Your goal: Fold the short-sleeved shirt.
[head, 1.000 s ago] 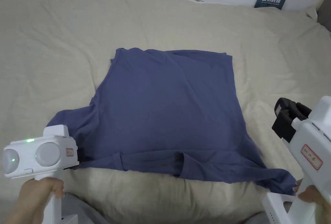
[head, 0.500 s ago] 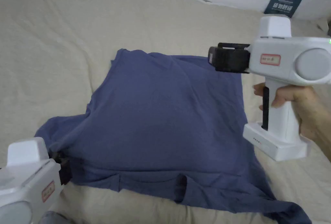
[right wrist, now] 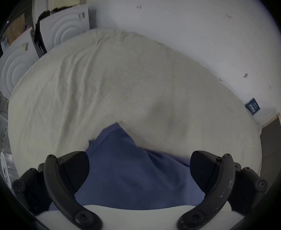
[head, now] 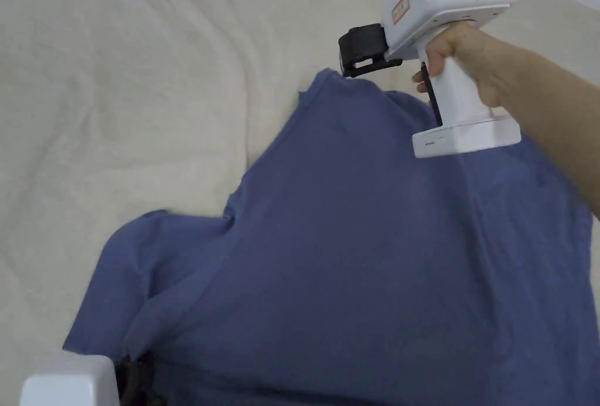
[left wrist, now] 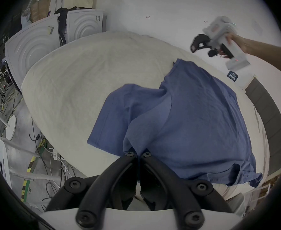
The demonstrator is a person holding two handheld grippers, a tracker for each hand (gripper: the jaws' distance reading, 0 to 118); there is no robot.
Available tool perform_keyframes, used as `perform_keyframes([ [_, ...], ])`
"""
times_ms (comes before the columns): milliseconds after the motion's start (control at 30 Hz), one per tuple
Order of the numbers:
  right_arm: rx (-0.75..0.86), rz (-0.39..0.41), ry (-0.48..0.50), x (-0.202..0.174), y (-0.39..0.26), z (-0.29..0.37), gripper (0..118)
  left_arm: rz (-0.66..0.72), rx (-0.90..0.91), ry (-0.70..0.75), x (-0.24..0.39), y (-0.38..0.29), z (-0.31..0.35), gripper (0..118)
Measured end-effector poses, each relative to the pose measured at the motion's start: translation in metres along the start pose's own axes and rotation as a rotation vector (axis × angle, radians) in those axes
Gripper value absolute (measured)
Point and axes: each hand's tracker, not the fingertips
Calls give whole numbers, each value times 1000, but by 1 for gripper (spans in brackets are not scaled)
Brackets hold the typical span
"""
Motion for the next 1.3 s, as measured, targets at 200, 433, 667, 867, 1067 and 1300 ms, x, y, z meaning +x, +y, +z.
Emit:
perform_keyframes([
  [200, -57, -37, 6, -33, 16, -56, 108, -4, -73, 6, 1, -10, -13, 3],
  [433, -83, -106, 25, -41, 1, -58, 8, 13, -92, -2, -3, -14, -21, 3],
  [667, 80, -147, 47, -15, -17, 58, 6, 38, -27, -5, -2, -12, -12, 3],
  [867, 230, -241, 43, 38, -86, 219, 6, 108, 97, -72, -2, 14, 9, 3],
  [1067, 394, -413, -24, 91, -195, 376, 6, 71, 280, -155, 6, 69, 55, 3],
  [1300, 641, -535, -108, 119, -301, 525, 6, 91, 560, -293, 34, 163, 148, 3],
])
